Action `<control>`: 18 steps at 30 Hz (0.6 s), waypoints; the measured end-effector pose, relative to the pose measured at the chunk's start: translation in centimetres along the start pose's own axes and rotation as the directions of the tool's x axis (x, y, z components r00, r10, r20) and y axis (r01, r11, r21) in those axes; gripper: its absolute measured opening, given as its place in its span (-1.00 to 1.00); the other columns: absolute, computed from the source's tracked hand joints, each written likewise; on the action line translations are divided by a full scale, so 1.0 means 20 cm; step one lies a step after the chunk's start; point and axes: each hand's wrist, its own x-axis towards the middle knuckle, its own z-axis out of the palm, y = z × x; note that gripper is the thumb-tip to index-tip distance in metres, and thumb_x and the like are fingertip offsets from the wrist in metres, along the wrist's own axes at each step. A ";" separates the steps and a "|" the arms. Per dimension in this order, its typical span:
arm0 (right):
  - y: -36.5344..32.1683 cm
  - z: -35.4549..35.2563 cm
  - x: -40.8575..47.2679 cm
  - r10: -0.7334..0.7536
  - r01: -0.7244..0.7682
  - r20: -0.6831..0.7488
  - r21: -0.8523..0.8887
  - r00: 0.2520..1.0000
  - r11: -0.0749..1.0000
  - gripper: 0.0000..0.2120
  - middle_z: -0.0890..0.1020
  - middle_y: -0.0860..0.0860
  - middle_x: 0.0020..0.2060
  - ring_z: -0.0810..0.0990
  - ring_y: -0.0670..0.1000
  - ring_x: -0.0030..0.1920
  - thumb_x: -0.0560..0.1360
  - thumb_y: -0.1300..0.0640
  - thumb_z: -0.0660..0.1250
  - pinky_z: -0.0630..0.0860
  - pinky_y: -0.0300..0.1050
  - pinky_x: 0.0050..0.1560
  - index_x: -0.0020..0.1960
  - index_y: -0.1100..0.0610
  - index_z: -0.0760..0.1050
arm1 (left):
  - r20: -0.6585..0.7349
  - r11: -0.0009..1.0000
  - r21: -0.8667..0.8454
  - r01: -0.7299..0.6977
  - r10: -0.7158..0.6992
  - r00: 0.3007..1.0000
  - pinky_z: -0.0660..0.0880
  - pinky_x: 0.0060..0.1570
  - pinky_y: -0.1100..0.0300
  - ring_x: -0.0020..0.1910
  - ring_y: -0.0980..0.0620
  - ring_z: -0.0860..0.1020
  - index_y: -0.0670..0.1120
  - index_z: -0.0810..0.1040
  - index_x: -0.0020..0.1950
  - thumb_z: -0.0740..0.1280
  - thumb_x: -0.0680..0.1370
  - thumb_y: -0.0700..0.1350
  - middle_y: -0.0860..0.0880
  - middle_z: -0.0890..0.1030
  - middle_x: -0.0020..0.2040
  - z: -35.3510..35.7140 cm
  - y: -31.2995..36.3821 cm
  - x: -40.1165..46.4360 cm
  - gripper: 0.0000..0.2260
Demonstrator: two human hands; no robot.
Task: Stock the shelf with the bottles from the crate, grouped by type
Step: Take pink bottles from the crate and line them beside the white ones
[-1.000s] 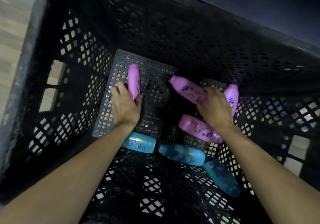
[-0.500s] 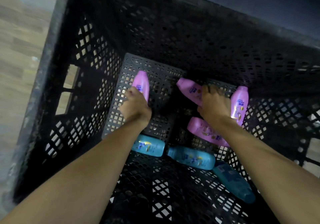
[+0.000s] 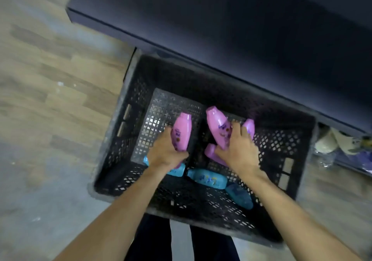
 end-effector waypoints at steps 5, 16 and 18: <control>-0.15 -0.47 -0.30 0.058 -0.040 -0.092 0.189 0.994 0.981 -0.23 0.46 0.07 0.19 0.57 0.22 0.06 0.23 -0.14 0.52 0.39 -0.02 -0.21 0.30 0.00 0.23 | -0.020 0.988 -0.091 -0.124 0.122 0.992 0.55 -0.11 0.02 -0.17 0.09 0.56 0.09 0.38 0.00 0.45 0.14 0.13 0.13 0.54 -0.13 -0.23 0.30 -0.39 -0.51; -0.38 -1.44 -0.77 0.112 0.051 -0.460 0.328 0.881 0.943 -0.26 0.44 -0.06 0.00 0.55 0.10 0.00 0.29 -0.12 0.45 0.48 0.00 -0.19 0.39 -0.09 0.22 | -0.175 0.839 0.045 -0.543 0.542 0.822 0.53 -0.06 -0.03 -0.04 0.02 0.57 0.12 0.36 0.12 0.50 0.27 0.15 0.13 0.55 -0.02 -0.87 1.06 -1.06 -0.49; -0.40 -1.59 -0.83 0.126 0.085 -0.520 0.362 0.845 0.929 -0.26 0.43 -0.10 0.01 0.55 0.06 0.00 0.28 -0.14 0.44 0.49 -0.02 -0.18 0.39 -0.12 0.21 | -0.227 0.797 0.036 -0.602 0.594 0.772 0.53 -0.05 -0.03 -0.04 0.04 0.58 0.12 0.37 0.13 0.51 0.27 0.17 0.14 0.57 -0.02 -0.95 1.16 -1.15 -0.47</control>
